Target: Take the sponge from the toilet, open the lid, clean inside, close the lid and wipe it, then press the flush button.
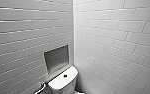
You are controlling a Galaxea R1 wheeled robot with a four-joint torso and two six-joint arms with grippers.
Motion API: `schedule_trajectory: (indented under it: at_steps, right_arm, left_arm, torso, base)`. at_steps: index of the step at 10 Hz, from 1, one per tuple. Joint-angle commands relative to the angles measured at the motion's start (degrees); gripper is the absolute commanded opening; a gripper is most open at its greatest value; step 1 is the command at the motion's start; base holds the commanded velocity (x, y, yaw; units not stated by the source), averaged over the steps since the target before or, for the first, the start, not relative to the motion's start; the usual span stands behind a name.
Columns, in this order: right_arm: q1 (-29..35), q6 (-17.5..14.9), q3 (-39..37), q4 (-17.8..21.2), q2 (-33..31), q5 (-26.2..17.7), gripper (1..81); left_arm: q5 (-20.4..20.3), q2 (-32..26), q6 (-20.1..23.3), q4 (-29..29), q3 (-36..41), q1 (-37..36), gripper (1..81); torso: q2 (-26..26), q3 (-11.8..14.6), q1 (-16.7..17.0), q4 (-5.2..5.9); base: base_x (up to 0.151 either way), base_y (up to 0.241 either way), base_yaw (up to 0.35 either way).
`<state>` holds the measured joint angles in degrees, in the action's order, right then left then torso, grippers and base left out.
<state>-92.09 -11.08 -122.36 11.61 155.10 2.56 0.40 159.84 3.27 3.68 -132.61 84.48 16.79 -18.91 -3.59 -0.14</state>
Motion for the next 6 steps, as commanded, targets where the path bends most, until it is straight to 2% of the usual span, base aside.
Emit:
schedule_trajectory:
  at_steps: [1, 6]
  right_arm:
    - [1.5, -0.1, 0.6, 0.3, -0.9, -4.0, 1.0]
    - [1.5, -0.1, 0.6, 0.3, -0.8, -4.0, 1.0]
  left_arm:
    - [3.2, -0.5, 0.5, -0.3, 0.9, -2.5, 81.1]
    - [3.2, -0.5, 0.5, -0.3, 0.9, -2.4, 81.1]
  torso:
    - [0.0, 0.0, 0.0, 0.0]
    - [0.0, 0.0, 0.0, 0.0]
  base:
    - [0.082, 0.0, 0.0]
    - [0.079, 0.0, 0.0]
